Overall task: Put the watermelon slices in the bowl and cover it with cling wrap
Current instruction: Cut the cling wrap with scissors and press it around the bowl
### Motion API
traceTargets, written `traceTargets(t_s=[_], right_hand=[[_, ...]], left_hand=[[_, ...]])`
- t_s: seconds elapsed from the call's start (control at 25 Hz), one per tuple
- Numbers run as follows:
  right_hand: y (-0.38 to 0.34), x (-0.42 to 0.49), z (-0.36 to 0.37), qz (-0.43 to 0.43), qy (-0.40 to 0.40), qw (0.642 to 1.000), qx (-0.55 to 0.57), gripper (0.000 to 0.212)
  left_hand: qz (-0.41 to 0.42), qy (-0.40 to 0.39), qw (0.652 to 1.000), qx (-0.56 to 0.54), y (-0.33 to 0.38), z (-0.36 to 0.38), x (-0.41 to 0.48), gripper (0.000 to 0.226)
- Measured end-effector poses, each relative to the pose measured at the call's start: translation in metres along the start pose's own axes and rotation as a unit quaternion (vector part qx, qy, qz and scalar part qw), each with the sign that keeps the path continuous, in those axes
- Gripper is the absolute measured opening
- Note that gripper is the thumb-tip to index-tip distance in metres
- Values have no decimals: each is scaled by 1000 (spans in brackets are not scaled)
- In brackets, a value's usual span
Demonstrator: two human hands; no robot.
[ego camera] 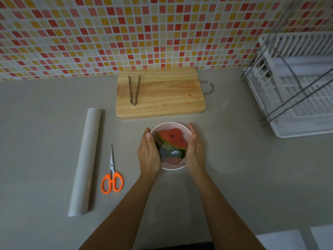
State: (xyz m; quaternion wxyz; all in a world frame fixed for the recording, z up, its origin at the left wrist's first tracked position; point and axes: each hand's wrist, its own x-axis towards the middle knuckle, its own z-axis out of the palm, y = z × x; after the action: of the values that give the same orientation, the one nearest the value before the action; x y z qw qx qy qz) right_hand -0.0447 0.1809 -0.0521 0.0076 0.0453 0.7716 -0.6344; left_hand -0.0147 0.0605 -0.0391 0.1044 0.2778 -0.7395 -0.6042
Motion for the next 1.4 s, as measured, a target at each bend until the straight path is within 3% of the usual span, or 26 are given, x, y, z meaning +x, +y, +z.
traceTargets(t_s=[0.16, 0.28, 0.4, 0.52, 0.6, 0.72, 0.8, 0.92, 1.04, 1.12, 1.24, 1.4], right_hand=[[-5, 4, 5, 84, 26, 990, 113, 58], [-10, 10, 4, 132, 15, 961, 244, 70], [-15, 13, 4, 158, -11, 948, 276, 75], [-18, 11, -1, 195, -25, 936, 291, 80], [-19, 10, -8, 217, 8, 926, 309, 77], [-15, 3, -16, 171, 104, 928, 315, 65], [-14, -7, -9, 144, 73, 939, 305, 63], [-15, -14, 6, 143, 8, 939, 312, 71], [-20, 9, 5, 170, -19, 941, 291, 77], [-24, 24, 3, 190, -21, 946, 260, 74], [-20, 28, 3, 151, 40, 959, 237, 63], [-14, 17, 12, 130, -8, 954, 269, 68]], left_hand=[[-30, 28, 998, -46, 3, 2, 2, 50], [-87, 30, 988, -128, 5, 5, 3, 48], [-152, 18, 957, -247, 11, 7, 4, 52], [-159, -17, 949, -270, 18, 5, 2, 58], [-158, -60, 951, -258, 18, -2, 2, 61], [-153, -62, 965, -204, 10, -16, 12, 60], [-139, -87, 963, -216, 8, -21, 21, 62], [-128, -158, 923, -326, 8, -17, 14, 61], [-127, -137, 908, -375, -2, -14, 2, 60], [-131, -109, 914, -368, -10, -18, -2, 63], [-126, -74, 951, -272, -10, -24, 9, 64], [-119, -115, 948, -272, 1, -14, 24, 58]])
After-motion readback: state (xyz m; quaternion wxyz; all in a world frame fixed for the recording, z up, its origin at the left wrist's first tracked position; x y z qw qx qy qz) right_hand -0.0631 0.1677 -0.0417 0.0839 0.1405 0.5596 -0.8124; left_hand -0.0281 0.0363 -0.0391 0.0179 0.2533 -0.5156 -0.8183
